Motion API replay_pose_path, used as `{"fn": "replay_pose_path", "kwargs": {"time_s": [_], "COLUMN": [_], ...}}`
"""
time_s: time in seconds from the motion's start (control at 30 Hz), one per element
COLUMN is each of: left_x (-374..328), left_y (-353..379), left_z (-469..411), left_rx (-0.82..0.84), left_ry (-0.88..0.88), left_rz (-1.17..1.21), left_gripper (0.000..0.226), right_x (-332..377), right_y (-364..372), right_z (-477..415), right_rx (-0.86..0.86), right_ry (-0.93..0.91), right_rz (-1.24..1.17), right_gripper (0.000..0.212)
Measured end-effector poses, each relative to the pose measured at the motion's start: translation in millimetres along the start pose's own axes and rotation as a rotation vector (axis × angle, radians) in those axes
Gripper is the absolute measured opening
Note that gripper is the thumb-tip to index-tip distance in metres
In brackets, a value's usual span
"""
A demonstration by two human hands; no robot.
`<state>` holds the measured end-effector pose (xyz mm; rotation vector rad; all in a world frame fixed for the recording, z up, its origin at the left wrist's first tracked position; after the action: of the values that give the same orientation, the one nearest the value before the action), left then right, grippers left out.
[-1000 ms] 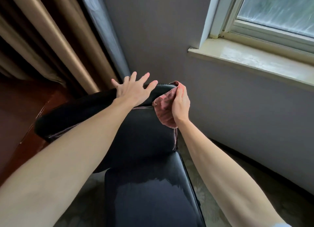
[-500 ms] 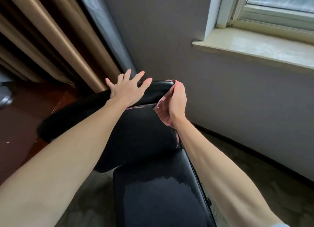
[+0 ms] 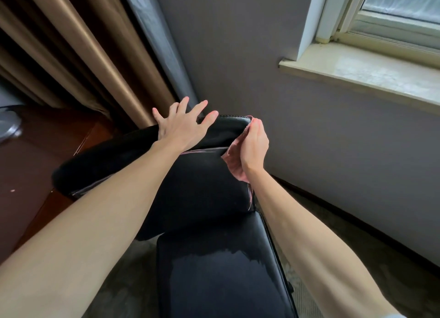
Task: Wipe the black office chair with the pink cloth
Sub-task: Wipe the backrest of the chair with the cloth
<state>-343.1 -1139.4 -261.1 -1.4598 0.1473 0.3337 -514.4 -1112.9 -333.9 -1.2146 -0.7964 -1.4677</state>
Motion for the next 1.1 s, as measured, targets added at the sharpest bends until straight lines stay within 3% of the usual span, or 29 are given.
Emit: {"fn": "replay_pose_path", "kwargs": {"time_s": [0.2, 0.33, 0.47, 0.63, 0.8, 0.93, 1.1], "left_x": [6.5, 18.7, 64.5, 102.4, 100.6, 106.6, 127.7], "left_y": [-5.7, -16.3, -34.2, -38.4, -36.4, -43.5, -45.2], "left_z": [5.1, 10.0, 9.2, 12.5, 9.9, 15.2, 19.9], "left_rx": [0.007, 0.012, -0.044, -0.04, -0.034, -0.034, -0.009], "left_ry": [0.017, 0.032, -0.092, -0.207, -0.212, -0.168, -0.211], "left_rz": [0.032, 0.109, 0.085, 0.075, 0.093, 0.091, 0.056], "left_gripper": [0.063, 0.06, 0.061, 0.068, 0.074, 0.077, 0.075], "right_x": [30.4, 38.8, 55.8, 66.0, 73.2, 68.0, 75.1], "right_y": [10.4, 9.5, 26.8, 74.9, 69.3, 37.1, 71.9], "right_z": [-3.3, -4.8, -0.1, 18.4, 8.0, -4.8, 11.8], "right_rx": [-0.06, -0.037, -0.104, -0.198, 0.037, -0.069, -0.129], "right_ry": [-0.442, -0.591, -0.733, -0.904, -0.892, -0.746, -0.819], "right_rz": [0.498, 0.729, 0.976, 1.11, 1.138, 1.275, 1.346], "right_gripper": [0.04, 0.04, 0.038, 0.037, 0.036, 0.051, 0.041]}}
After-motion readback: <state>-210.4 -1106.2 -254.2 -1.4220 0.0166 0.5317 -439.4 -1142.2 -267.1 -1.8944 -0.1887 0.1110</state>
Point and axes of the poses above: each hand's wrist, its own z-axis away from the middle knuckle, its own y-axis out of the palm, x = y × z, the point moved 4 cm from there along -z, towards the middle knuckle, and after that the axes turned 14 degrees about z, right-handed, at the moved point
